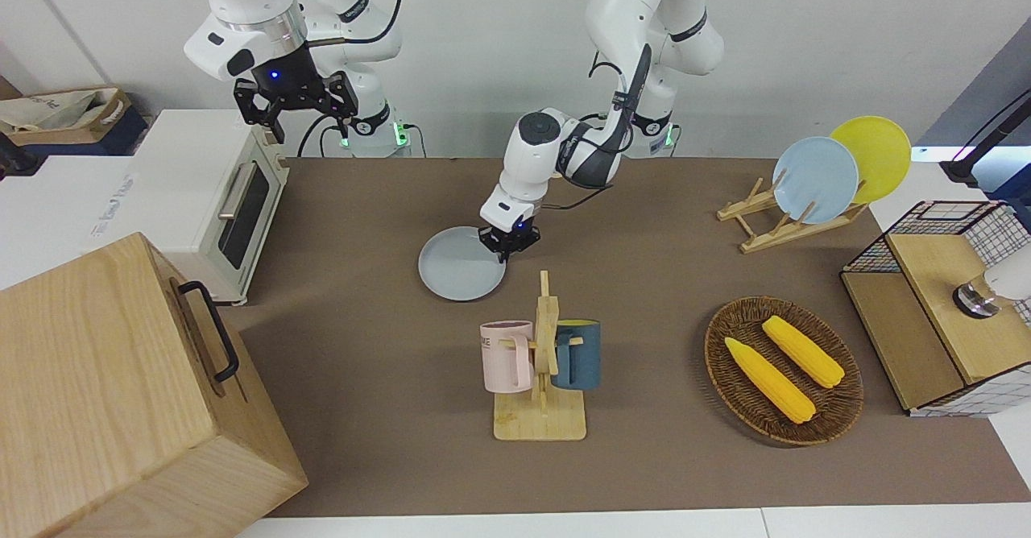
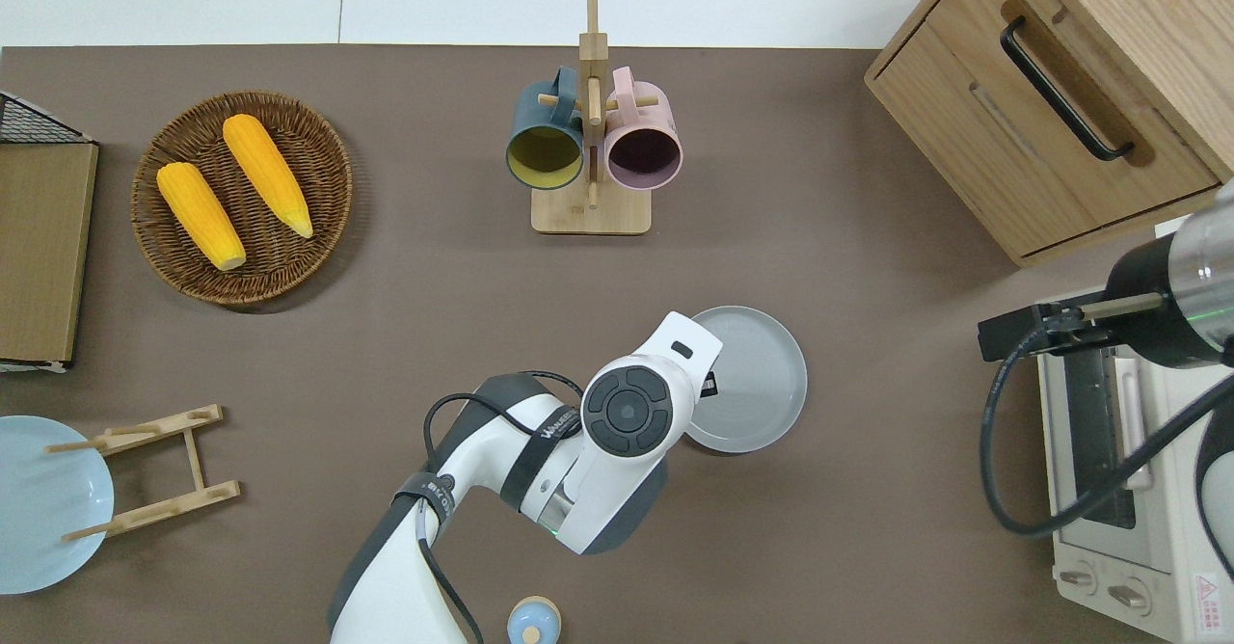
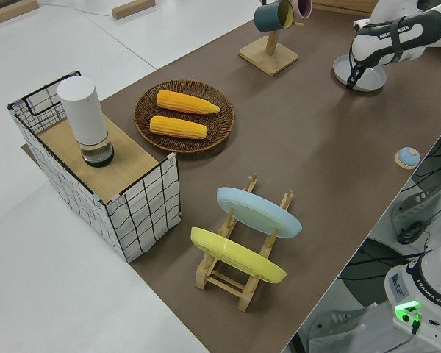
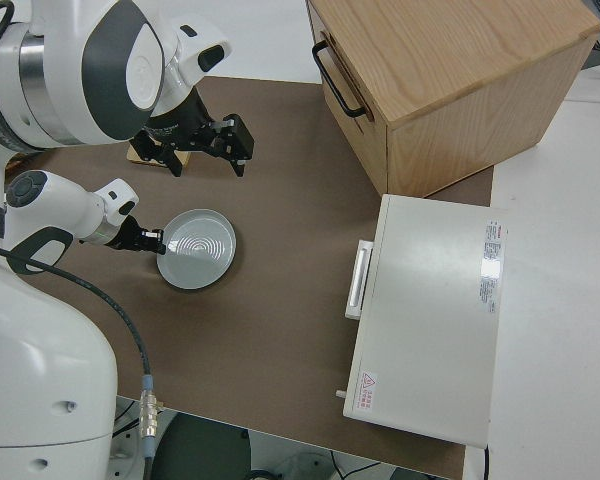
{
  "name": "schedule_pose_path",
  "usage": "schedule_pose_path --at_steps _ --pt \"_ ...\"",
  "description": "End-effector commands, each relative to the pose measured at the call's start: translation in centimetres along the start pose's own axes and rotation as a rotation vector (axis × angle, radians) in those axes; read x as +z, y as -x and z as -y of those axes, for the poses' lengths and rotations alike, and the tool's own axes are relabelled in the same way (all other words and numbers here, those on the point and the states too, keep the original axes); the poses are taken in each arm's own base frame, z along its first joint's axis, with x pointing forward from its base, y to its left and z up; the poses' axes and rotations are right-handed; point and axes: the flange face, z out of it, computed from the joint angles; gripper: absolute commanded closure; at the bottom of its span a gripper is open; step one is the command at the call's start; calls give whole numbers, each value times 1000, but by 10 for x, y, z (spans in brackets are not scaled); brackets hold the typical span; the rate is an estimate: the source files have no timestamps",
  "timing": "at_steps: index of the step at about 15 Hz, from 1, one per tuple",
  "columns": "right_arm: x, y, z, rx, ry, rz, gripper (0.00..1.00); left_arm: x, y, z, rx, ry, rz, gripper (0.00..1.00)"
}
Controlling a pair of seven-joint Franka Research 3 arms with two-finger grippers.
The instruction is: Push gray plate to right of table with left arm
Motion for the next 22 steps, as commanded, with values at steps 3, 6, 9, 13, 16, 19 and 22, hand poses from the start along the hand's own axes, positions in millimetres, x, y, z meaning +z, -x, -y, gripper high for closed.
schedule_pose_path --at_steps 3,6,9,13,16,19,22 --pt "-3 4 -2 1 -7 5 17 23 -1 -27 -17 -23 6 1000" --pt "-3 4 -2 1 -7 5 17 20 -2 -26 -4 -29 -1 382" --pt "-3 4 -2 3 -7 5 17 10 -10 -16 27 -67 0 66" --pt "-3 4 -3 3 -8 4 17 -26 -22 7 72 -102 35 15" --pt "-3 4 -3 3 -8 5 17 -66 -47 58 131 -89 91 13" --pt "-3 4 -2 1 -7 5 17 -100 -66 95 167 -99 150 13" --pt "-3 4 -2 1 -7 4 17 -142 -78 128 171 -108 175 9"
